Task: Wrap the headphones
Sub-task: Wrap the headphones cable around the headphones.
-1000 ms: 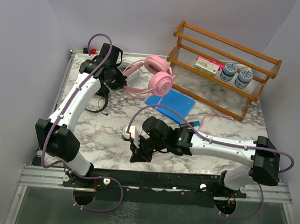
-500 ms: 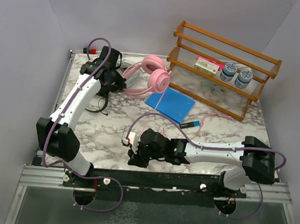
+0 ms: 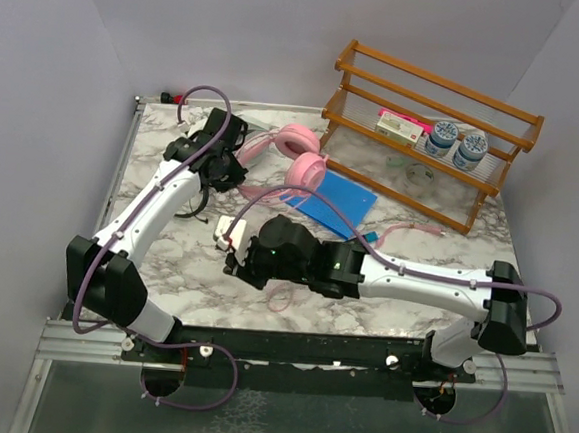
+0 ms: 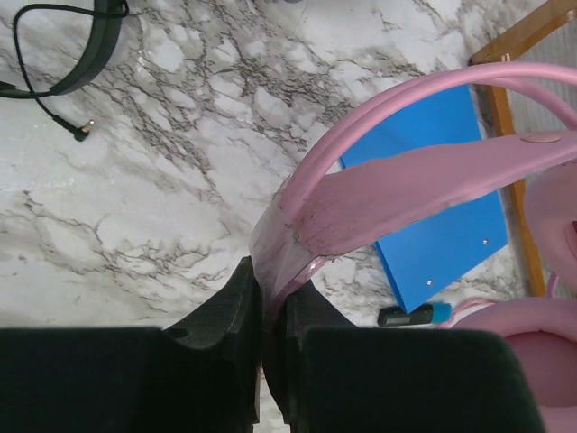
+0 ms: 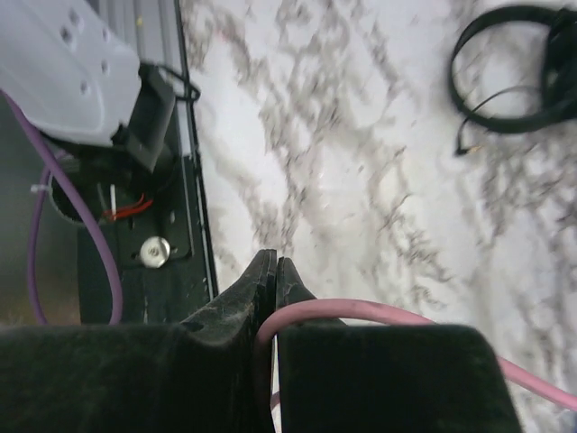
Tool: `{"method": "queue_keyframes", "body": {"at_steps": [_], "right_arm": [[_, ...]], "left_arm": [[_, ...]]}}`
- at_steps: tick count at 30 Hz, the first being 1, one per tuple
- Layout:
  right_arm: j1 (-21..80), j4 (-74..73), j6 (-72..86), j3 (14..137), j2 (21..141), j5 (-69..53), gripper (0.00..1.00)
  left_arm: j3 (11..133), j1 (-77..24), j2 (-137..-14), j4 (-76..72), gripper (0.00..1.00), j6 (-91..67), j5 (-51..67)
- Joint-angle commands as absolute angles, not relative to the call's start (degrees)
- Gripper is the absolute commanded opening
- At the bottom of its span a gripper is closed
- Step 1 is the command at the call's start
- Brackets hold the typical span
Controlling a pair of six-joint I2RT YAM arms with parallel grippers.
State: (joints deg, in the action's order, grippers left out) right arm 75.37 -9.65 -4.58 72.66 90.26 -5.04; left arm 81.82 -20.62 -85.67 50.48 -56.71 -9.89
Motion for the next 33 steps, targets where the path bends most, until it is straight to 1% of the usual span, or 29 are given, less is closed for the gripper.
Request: {"method": "queue_keyframes", "body": {"at_steps": [1, 5, 9, 15, 20, 22, 23, 26, 31, 33], "right_arm": [[74.12, -15.91, -10.35, 79.19, 85.50, -0.70, 0.06], [69.47, -17.98, -10.24, 80.77, 82.68, -0.81, 0.06], [65.12, -19.41, -9.69, 80.98, 80.39, 2.69, 0.06], [59.40, -21.47, -9.07, 81.61, 79.93, 4.79, 0.07], [57.81, -23.73, -11.49, 83.47, 80.82, 8.69, 0.10], [57.50, -25.30, -12.83, 84.36, 81.32, 10.70, 0.11], [57.42, -26.14, -13.75, 84.49, 81.42, 12.07, 0.14], [56.66, -28.33, -14.84, 84.48, 81.47, 17.30, 0.18], [54.69, -30.21, -16.15, 83.93, 81.80, 24.21, 0.18], [54.13, -29.40, -16.75, 83.07, 82.27, 27.19, 0.15]], "left_arm": [[79.84, -21.48, -81.64, 45.23, 0.00, -52.03, -14.94], [77.78, -24.89, -79.48, 42.71, 0.00, -44.51, -17.14], [73.59, -26.63, -75.93, 39.46, 0.00, -35.34, -17.71], [67.06, -27.73, -70.41, 35.50, 0.00, -24.17, -10.46], [64.43, -28.97, -66.96, 33.84, 0.00, -16.48, -4.77], [63.20, -29.09, -65.12, 32.38, 0.00, -14.94, -5.80], [62.85, -29.09, -64.27, 32.10, 0.00, -13.96, -6.68], [62.84, -29.14, -62.80, 32.52, 0.00, -10.45, -10.50], [64.58, -29.16, -62.87, 35.09, 0.00, -6.73, -12.27], [64.83, -29.17, -62.99, 35.44, 0.00, -6.00, -11.84]]}}
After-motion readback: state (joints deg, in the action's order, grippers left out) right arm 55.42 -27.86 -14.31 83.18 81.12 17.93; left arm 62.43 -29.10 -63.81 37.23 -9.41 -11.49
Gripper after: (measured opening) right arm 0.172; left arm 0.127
